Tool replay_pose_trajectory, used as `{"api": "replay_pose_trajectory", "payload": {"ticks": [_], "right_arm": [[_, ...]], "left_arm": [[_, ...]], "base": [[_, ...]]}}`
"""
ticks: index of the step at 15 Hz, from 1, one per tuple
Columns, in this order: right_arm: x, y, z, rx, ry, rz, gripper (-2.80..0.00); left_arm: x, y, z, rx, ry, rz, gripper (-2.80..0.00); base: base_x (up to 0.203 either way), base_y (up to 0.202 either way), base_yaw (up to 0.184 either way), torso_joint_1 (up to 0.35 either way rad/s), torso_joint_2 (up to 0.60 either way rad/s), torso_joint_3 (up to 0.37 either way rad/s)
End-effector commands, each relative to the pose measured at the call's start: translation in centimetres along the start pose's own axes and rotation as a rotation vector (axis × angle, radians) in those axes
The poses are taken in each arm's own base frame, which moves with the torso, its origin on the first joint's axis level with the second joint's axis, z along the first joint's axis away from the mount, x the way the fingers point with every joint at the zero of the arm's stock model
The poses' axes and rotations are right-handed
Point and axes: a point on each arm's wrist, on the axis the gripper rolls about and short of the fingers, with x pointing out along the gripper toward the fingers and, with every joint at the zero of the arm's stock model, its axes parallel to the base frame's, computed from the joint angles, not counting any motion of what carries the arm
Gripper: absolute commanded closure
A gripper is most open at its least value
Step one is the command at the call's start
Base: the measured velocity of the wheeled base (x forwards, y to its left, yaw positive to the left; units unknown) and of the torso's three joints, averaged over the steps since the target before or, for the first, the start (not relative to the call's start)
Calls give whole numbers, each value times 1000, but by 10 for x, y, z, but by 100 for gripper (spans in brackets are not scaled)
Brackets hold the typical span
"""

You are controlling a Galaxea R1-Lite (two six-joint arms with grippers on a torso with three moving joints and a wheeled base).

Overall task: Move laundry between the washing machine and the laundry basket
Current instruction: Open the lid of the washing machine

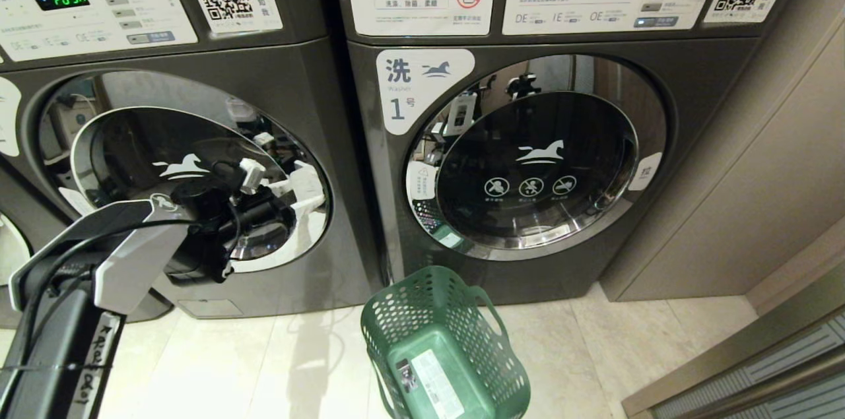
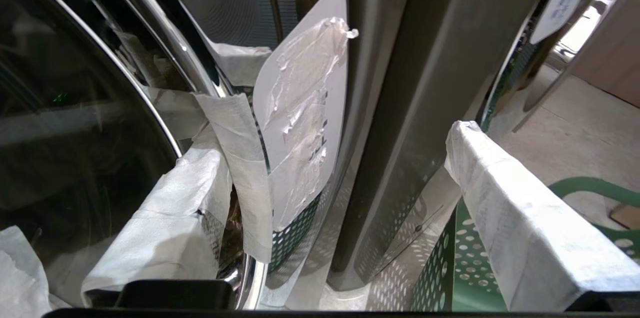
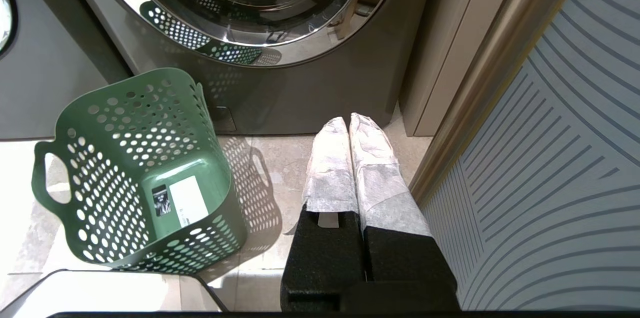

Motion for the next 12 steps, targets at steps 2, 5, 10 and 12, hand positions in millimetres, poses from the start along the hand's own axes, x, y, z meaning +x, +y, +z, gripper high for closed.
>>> {"api": "replay_pose_trajectory", "payload": {"ticks": [2, 5, 10, 12], "right_arm": [[0, 0, 0, 0, 1, 1, 0], [0, 0, 0, 0, 1, 2, 0], [0, 0, 0, 0, 1, 2, 0], [0, 0, 0, 0, 1, 1, 0]], "left_arm": [[-1, -3, -3, 15, -11, -50, -280], [-3, -12, -9, 5, -6, -89, -280], [-3, -21, -6, -8, -9, -136, -280], [-5, -26, -5, -27, -29, -140, -280]], "base": [[0, 0, 0, 0, 0, 0], [0, 0, 0, 0, 0, 0], [0, 0, 0, 0, 0, 0], [0, 0, 0, 0, 0, 0]]}}
